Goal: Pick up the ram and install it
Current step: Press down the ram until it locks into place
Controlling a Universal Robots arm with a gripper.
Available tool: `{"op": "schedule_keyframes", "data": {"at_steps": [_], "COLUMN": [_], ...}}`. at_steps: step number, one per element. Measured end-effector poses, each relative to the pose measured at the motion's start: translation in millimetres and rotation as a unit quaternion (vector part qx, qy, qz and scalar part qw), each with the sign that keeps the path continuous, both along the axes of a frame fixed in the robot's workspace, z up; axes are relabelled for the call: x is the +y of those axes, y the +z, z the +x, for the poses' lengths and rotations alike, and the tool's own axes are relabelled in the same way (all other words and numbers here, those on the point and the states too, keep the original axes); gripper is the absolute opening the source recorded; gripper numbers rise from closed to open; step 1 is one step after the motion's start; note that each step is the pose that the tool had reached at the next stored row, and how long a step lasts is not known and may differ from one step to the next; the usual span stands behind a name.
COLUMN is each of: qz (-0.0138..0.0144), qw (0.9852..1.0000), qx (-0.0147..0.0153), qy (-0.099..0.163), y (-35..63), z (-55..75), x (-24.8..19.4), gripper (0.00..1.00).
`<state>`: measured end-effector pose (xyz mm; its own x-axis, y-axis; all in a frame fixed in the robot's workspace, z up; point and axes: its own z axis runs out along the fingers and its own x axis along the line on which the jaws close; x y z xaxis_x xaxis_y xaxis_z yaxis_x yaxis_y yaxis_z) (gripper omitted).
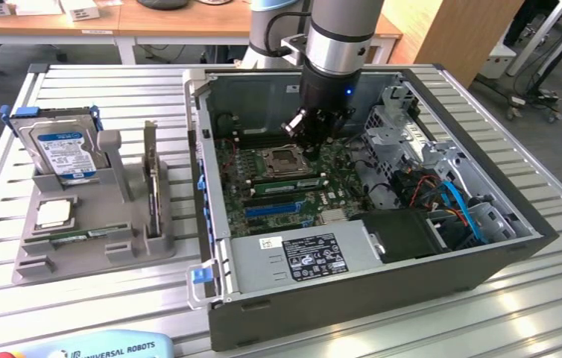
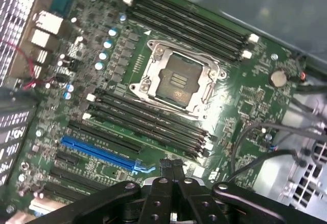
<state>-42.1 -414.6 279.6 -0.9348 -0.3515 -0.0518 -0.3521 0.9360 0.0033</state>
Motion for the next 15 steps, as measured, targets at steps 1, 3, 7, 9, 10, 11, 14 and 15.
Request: {"op": "schedule_keyframes", "data": {"at_steps": [1,3,7,9,10,11,14,15], "qz": [0.0000,0.0000,0.0000,0.0000,0.0000,0.0000,0.0000,0.0000], "qw": [1.0000,0.9998,0.9988,0.9980,0.9975,0.9969,0.9950,0.9943], "qx": [-0.0001,-0.0003,-0.0006,-0.0008,-0.0008,-0.0009,-0.0011,-0.0012], "qy": [-0.008,-0.022,-0.050,-0.064,-0.071,-0.078,-0.100,-0.107], "y": [0.0,0.0,0.0,0.0,0.0,0.0,0.0,0.0], "z": [0.0,0.0,0.0,0.0,0.0,0.0,0.0,0.0], "x": [0.0,0.0,0.0,0.1,0.1,0.1,0.1,0.1], "gripper": [0.10,0.10,0.10,0.10,0.10,0.10,0.10,0.10]}}
